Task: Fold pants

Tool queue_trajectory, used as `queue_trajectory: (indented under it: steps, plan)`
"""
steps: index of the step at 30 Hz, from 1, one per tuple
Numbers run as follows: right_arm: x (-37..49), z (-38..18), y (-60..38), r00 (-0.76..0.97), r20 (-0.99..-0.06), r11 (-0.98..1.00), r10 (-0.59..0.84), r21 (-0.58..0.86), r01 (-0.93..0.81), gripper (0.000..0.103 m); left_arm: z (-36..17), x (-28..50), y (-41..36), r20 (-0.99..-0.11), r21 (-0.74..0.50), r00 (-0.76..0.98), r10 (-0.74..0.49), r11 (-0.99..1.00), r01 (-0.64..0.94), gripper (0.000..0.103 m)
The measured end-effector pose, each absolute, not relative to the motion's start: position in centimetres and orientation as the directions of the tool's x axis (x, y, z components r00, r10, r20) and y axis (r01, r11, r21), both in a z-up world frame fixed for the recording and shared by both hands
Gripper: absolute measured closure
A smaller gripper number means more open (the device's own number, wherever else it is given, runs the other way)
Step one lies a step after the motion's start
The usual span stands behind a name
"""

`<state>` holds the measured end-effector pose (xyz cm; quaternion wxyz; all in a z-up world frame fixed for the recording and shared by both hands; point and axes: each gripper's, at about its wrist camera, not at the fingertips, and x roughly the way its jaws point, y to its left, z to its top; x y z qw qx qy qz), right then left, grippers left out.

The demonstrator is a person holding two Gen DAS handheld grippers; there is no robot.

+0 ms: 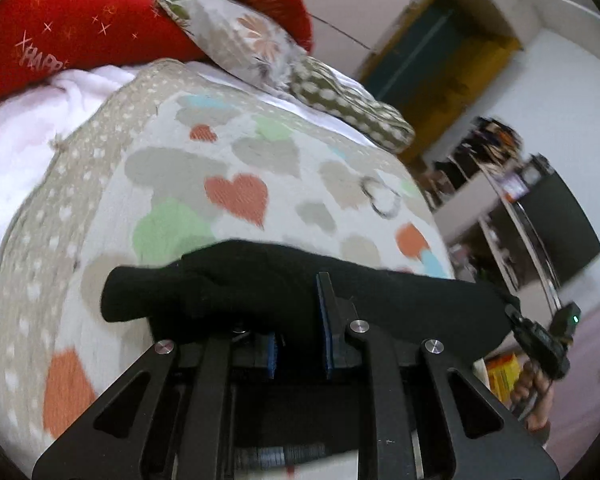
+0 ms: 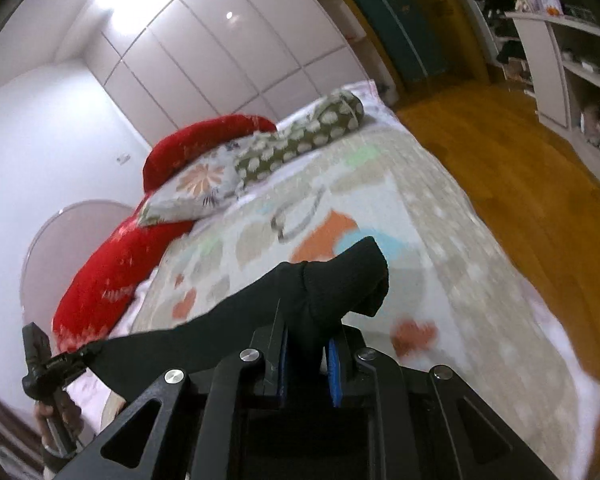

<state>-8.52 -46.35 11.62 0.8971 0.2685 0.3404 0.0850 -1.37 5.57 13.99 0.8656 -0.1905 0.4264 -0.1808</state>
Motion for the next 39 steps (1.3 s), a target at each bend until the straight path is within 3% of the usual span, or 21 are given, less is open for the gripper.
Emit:
queue_trajectory:
  steps: [6,12,13,15,19,21,22,23,32,36,39]
  plan:
    - [-13.1,5.5,-45.0,0.594,-0.718,0.862,0.364,0.501,0.078,0.088,6.1,-5.1,5.6,-0.782,-0.46,0.447,-0.435,0.886,0.058,0.088]
    - [-13.2,4.2,-45.4,0.57,-0.752,0.879,0.332,0.466,0.102,0.088,5.9,-6.6,5.8,-0.76,-0.48,0.478,-0.441,0.876,0.044,0.088]
    - [-12.9,4.0,-45.3,0.553,-0.769,0.888,0.32,0.447,0.108,0.086,6.0,-6.7,5.6,-0.767,-0.469,0.475,-0.431,0.882,0.043,0.088]
    - [-12.8,4.6,-45.0,0.55,-0.788,0.908,0.276,0.402,0.119,0.071,6.6,-7.1,5.7,-0.774,-0.453,0.479,-0.414,0.891,0.038,0.086]
    - [-13.5,7.4,-44.3,0.623,-0.766,0.95,0.158,0.29,0.115,0.066,7.5,-8.7,7.6,-0.78,-0.419,0.51,-0.362,0.908,0.003,0.078]
    - [-13.1,8.7,-42.2,0.646,-0.745,0.968,0.166,0.249,0.038,0.062,7.7,-9.8,8.6,-0.78,-0.403,0.529,-0.335,0.915,-0.014,0.063]
    - [-12.7,9.0,-40.6,0.645,-0.739,0.972,0.196,0.233,-0.029,0.061,7.7,-10.3,9.0,-0.785,-0.382,0.538,-0.307,0.924,-0.031,0.044]
    - [-12.2,9.3,-38.1,0.634,-0.732,0.967,0.249,0.222,-0.123,0.06,7.7,-10.8,9.4,-0.787,-0.362,0.55,-0.279,0.931,-0.046,0.039]
    - [-10.6,7.3,-15.6,0.456,-0.687,0.728,0.566,0.157,-0.667,0.057,5.9,-11.5,14.1,-0.808,-0.366,0.56,-0.182,0.9,-0.237,0.039]
    - [-10.9,6.1,-7.9,0.439,-0.693,0.647,0.573,0.053,-0.76,0.053,5.9,-11.5,15.5,-0.799,-0.386,0.577,-0.172,0.882,-0.271,0.039]
    - [-10.9,4.2,-3.4,0.518,-0.723,0.626,0.457,-0.153,-0.765,0.048,5.9,-11.6,16.2,-0.796,-0.378,0.585,-0.152,0.88,-0.287,0.039]
